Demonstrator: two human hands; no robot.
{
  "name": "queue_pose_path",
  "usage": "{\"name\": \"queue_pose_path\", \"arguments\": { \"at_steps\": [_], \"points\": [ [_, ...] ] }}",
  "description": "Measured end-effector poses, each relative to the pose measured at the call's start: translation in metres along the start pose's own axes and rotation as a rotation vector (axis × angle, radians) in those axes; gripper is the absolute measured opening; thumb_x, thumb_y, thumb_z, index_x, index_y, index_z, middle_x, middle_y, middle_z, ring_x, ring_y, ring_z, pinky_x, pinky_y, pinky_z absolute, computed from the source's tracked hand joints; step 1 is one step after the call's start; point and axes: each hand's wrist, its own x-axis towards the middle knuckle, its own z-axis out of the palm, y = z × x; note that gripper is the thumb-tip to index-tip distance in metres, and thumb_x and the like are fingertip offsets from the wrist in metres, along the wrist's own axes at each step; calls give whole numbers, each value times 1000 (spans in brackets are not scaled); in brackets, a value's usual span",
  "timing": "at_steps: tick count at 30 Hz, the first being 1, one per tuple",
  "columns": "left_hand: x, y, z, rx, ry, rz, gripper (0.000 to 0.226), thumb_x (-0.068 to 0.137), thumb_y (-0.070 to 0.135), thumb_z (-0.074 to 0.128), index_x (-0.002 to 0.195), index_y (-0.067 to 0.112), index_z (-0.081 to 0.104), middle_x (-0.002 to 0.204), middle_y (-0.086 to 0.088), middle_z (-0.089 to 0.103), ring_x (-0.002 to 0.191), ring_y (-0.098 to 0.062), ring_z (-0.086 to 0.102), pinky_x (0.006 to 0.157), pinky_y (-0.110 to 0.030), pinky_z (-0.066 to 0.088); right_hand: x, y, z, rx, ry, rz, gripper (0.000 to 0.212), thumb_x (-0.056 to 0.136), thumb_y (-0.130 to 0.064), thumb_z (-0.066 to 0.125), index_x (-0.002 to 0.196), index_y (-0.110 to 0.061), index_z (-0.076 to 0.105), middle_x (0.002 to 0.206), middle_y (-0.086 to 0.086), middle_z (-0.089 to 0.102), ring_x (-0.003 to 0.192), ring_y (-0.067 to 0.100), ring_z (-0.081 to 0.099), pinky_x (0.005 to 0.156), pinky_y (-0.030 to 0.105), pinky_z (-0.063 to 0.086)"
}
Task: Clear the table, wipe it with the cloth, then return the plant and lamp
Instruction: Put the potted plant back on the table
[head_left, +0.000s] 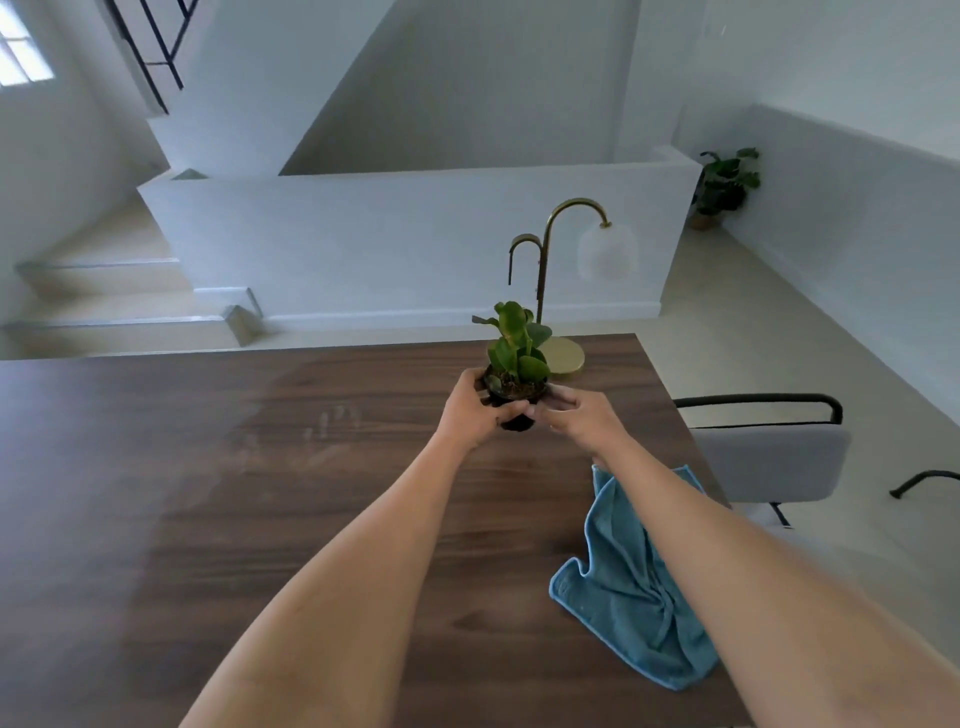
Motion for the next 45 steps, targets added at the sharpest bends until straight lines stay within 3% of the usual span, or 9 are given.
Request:
{"name": "queue_pose_path", "arguments": {
  "at_steps": [5, 13, 18, 26, 31, 35, 39, 42, 45],
  "points": [
    [-27, -16, -44, -8, 21, -6, 86, 72, 28, 90, 141, 8, 42, 137, -6, 57, 124, -23, 57, 104, -47, 49, -18, -3, 48, 18, -38, -25, 94, 53, -54, 90, 136, -18, 63, 126, -6, 71, 121, 9, 62, 108, 47, 49],
    [-54, -52, -111, -103, 88, -45, 81, 76, 20, 87, 141, 9, 41, 130, -1, 57, 119, -16, 57, 103, -36, 50, -24, -11, 126, -2, -124, -24, 73, 68, -40, 90, 134, -19, 65, 105, -20, 70, 112, 4, 62, 105, 33, 47],
    [-60, -74, -129, -175, 133, -78, 74, 79, 10, 84, 140, 10, 42, 126, 3, 56, 118, -17, 59, 100, -35, 52, -14, -2, 153, 19, -181, -1, 62, 74, -28, 90, 131, -18, 68, 108, -15, 74, 112, 3, 65, 107, 37, 49],
    [-58, -96, -144, -198, 162, -93, 71, 83, 3, 78, 143, 8, 41, 132, -1, 54, 119, -14, 55, 82, -12, 51, -2, 16, 177, 37, -237, 14, 110, 45, -60, 96, 139, -14, 61, 125, -3, 72, 122, 9, 63, 110, 43, 48],
    [-57, -110, -139, -216, 144, -100, 72, 83, 1, 78, 144, 6, 40, 130, 0, 53, 121, -14, 53, 75, -5, 50, -4, 30, 178, 33, -210, 26, 97, 53, -49, 95, 138, -14, 62, 122, -4, 73, 121, 8, 64, 110, 42, 48],
    [-58, -116, -135, -186, 124, -117, 73, 84, 4, 77, 146, 10, 38, 132, 3, 52, 123, -11, 50, 85, -12, 49, -6, 35, 179, 18, -194, 61, 76, 69, -32, 92, 137, -15, 63, 118, -7, 75, 118, 8, 65, 109, 44, 49],
    [-58, -118, -134, -178, 118, -133, 75, 85, 6, 77, 148, 13, 37, 140, -1, 52, 128, -15, 50, 103, -28, 46, -7, 36, 182, 10, -166, 56, 71, 72, -27, 91, 136, -15, 63, 119, -5, 74, 119, 9, 65, 110, 44, 48],
    [-58, -115, -132, -129, 133, -162, 75, 85, 7, 77, 147, 12, 36, 140, -4, 53, 127, -15, 51, 105, -32, 46, -7, 34, 181, -25, -148, 55, 79, 73, -28, 91, 143, -15, 57, 128, -3, 69, 123, 7, 60, 112, 38, 45],
    [-60, -113, -130, -66, 172, -229, 86, 83, 16, 81, 151, 13, 30, 145, -7, 50, 133, -23, 49, 110, -41, 44, -6, 34, 176, -61, -151, 77, 95, 67, -33, 94, 149, -15, 49, 140, 2, 63, 132, 13, 54, 115, 44, 41]
  ]
}}
